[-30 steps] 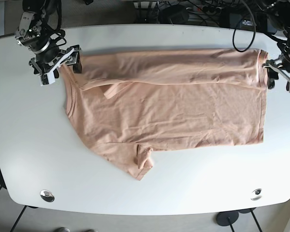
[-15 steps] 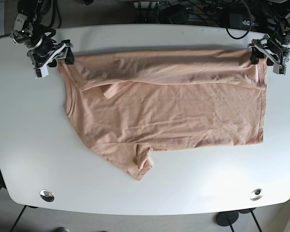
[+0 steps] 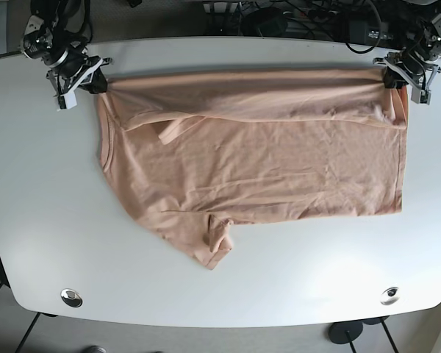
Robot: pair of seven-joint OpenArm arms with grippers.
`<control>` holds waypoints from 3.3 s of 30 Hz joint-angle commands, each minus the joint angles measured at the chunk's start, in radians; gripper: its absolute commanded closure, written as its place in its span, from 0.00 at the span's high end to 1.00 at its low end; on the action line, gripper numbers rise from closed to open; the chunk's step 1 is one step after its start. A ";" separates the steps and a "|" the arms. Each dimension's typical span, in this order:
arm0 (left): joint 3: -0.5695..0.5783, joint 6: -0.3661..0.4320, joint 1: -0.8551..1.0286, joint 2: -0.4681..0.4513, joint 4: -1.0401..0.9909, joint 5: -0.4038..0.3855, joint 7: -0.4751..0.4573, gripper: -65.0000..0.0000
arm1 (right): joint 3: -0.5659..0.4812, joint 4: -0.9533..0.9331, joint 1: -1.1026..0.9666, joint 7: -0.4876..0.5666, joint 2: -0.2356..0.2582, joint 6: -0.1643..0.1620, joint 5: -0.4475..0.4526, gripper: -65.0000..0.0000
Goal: Fold the T-shirt properly
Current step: 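Lift the shirt with both grippers and fold the edge over toward the collar, then release and regrasp the shirt's hem corners with both grippers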
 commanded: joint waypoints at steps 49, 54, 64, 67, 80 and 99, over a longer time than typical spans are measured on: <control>-0.038 -0.001 0.009 0.009 0.240 0.015 0.012 0.44 | -0.389 0.203 0.197 -0.034 -0.084 -0.069 -0.010 0.03; -0.036 -0.001 0.004 0.009 0.240 0.091 0.012 0.44 | -0.349 0.188 0.270 -0.034 -0.122 -0.069 -0.012 0.03; -0.033 -0.001 0.003 0.009 0.240 0.100 0.012 0.44 | -0.348 0.105 0.375 -0.037 -0.116 -0.078 -0.013 0.38; -0.016 -0.001 0.003 0.009 0.245 0.101 0.012 0.44 | -0.343 0.100 0.393 -0.037 -0.079 -0.078 -0.012 0.68; -0.015 -0.001 -0.027 0.009 0.248 0.101 0.013 0.44 | -0.294 -0.280 0.697 0.085 -0.057 -0.070 -0.326 0.73; -0.016 -0.001 -0.140 0.007 0.248 0.101 0.013 0.44 | -0.302 -0.785 0.830 0.383 -0.024 -0.070 -0.352 0.73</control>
